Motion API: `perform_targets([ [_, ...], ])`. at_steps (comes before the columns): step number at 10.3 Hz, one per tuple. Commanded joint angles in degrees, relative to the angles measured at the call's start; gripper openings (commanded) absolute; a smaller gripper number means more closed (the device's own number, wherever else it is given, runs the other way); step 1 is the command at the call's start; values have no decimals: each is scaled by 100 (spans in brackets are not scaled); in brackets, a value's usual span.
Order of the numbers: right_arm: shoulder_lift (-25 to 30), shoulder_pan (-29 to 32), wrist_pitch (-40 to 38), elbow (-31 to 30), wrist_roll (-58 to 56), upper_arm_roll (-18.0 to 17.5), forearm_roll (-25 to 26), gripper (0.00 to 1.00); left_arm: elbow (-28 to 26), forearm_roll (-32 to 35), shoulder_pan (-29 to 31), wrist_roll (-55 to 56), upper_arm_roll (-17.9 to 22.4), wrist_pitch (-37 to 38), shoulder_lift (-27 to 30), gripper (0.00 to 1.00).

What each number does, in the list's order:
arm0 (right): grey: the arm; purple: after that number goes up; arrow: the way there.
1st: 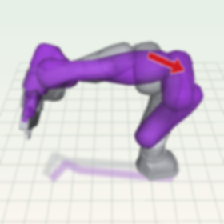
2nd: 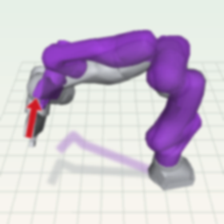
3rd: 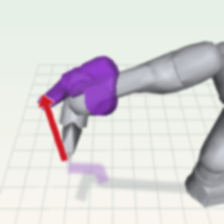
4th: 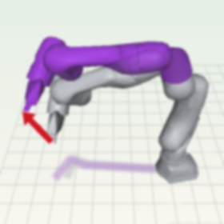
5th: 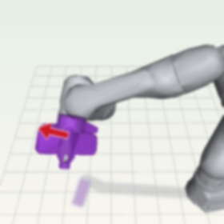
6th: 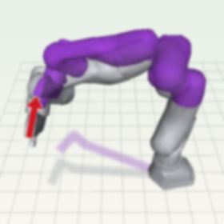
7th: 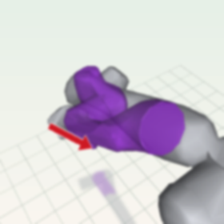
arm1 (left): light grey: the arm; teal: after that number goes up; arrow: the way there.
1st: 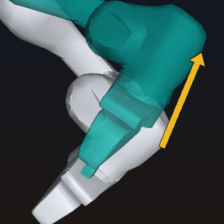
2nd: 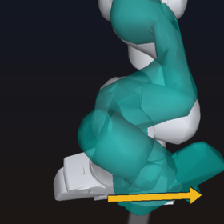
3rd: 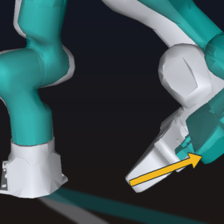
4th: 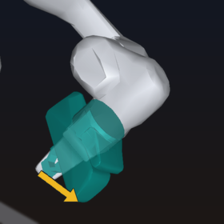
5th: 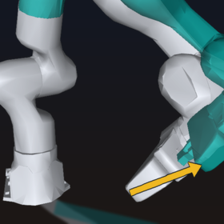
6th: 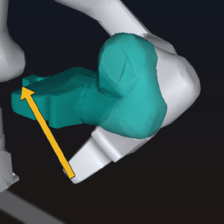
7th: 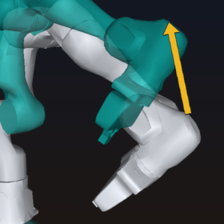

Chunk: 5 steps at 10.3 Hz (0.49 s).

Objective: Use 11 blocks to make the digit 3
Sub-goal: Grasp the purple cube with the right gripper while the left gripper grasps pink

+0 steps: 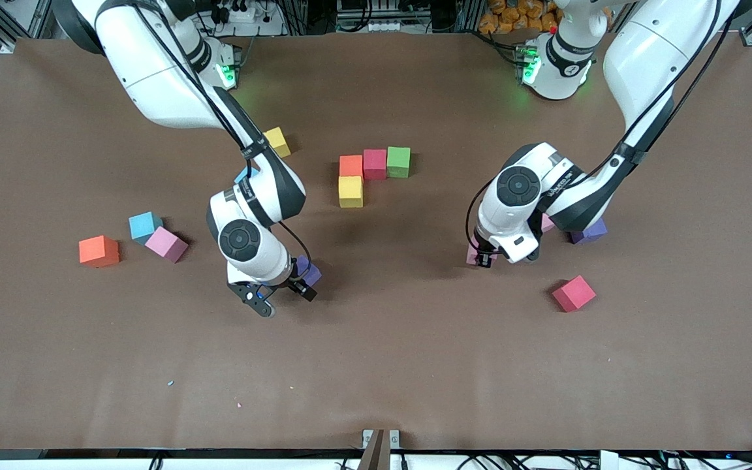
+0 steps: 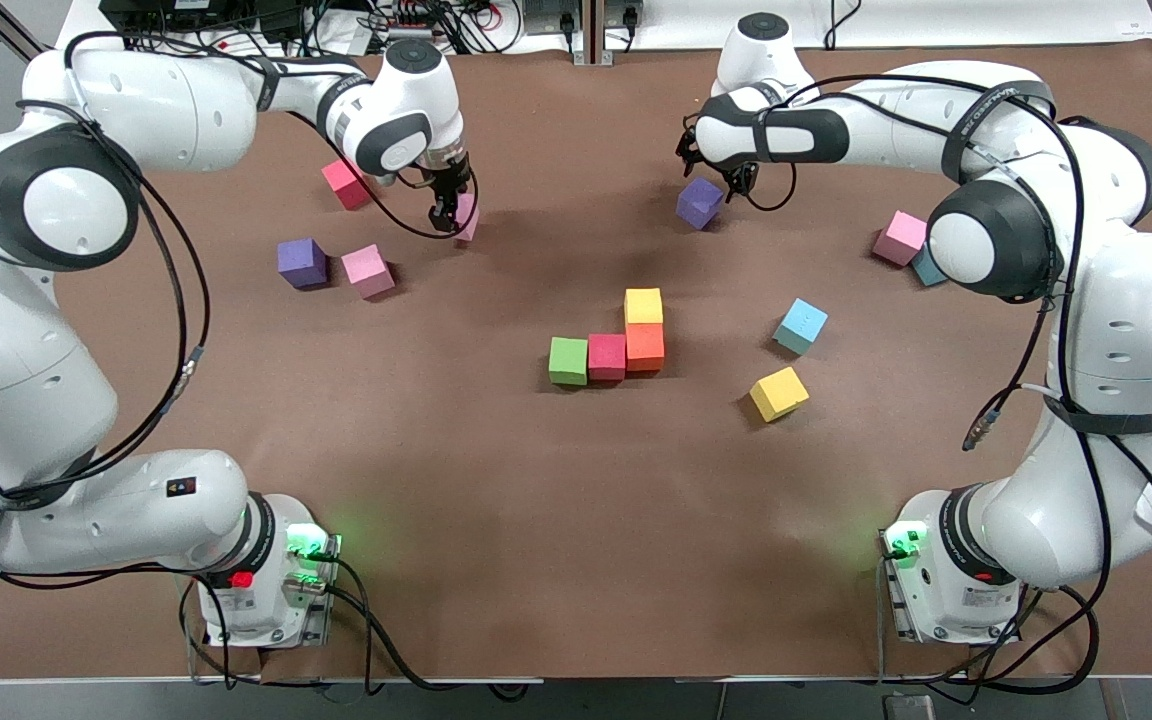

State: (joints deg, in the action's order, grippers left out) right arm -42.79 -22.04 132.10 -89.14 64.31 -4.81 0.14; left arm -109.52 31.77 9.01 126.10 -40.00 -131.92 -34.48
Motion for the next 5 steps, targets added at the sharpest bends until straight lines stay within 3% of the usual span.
perform_targets([
  [1, 8, 7, 71, -120, 135, -55, 91, 100, 44, 145, -5, -103, 27, 61, 29, 0],
  [5, 8, -90, 62, -182, 276, -64, 73, 97, 44, 137, 4, -279, 36, 61, 3, 0],
])
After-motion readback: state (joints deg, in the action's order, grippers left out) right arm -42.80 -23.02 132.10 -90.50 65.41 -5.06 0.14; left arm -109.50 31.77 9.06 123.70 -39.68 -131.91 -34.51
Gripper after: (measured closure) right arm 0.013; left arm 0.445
